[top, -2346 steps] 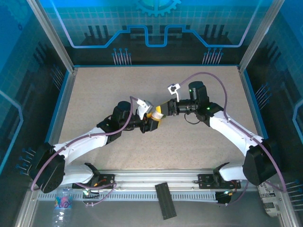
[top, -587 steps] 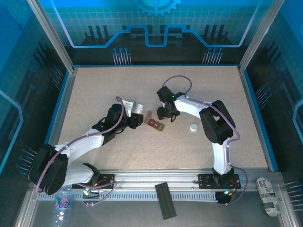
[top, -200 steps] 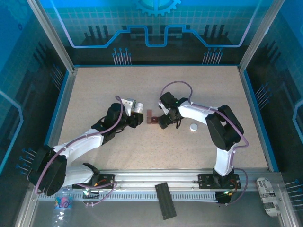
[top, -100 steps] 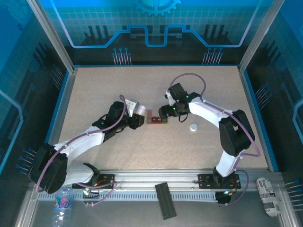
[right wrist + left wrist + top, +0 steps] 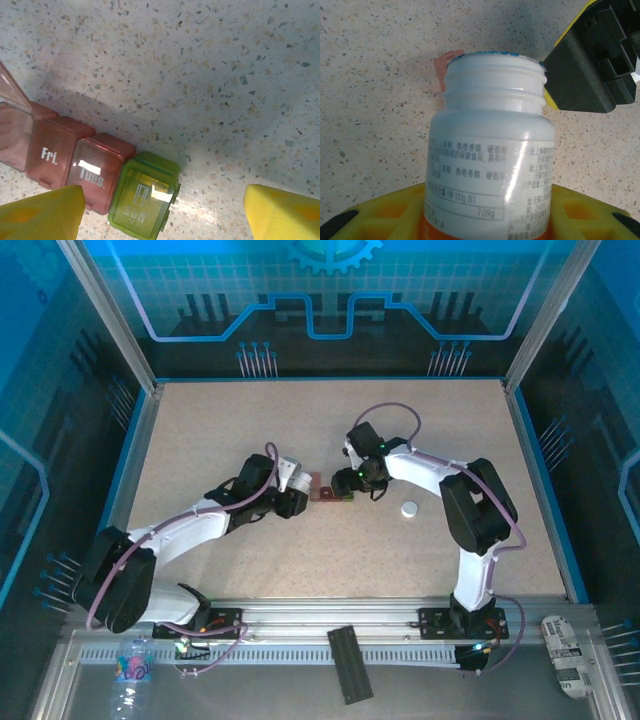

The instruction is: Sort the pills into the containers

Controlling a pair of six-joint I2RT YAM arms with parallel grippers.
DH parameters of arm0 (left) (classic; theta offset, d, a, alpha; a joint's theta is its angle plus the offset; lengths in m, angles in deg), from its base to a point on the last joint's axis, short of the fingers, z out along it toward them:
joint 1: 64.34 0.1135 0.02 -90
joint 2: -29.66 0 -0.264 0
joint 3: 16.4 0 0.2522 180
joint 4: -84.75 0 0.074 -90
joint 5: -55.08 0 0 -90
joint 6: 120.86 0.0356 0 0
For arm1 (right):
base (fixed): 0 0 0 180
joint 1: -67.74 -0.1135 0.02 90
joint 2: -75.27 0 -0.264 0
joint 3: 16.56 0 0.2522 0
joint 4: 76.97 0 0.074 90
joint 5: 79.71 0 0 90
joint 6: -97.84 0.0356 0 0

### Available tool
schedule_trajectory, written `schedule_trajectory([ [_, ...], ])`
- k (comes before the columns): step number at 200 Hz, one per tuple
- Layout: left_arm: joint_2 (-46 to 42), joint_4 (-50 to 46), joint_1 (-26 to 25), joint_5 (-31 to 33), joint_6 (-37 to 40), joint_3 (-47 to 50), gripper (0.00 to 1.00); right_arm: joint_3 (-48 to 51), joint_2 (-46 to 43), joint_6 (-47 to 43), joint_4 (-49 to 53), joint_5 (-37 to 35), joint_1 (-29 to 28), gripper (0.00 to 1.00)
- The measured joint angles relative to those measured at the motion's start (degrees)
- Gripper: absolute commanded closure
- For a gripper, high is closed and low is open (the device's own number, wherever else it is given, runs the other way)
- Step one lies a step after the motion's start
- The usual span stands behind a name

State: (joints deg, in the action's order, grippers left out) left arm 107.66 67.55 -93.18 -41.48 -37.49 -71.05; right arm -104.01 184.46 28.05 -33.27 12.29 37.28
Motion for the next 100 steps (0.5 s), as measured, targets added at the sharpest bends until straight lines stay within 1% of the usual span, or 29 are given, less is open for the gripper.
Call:
schedule_trajectory([
  [100,4.48,-4.26,-0.26,-2.82,0.87,-3.06,1.0,0.02,1.42,0.79,-1.18,0.0,0.0,0.18],
])
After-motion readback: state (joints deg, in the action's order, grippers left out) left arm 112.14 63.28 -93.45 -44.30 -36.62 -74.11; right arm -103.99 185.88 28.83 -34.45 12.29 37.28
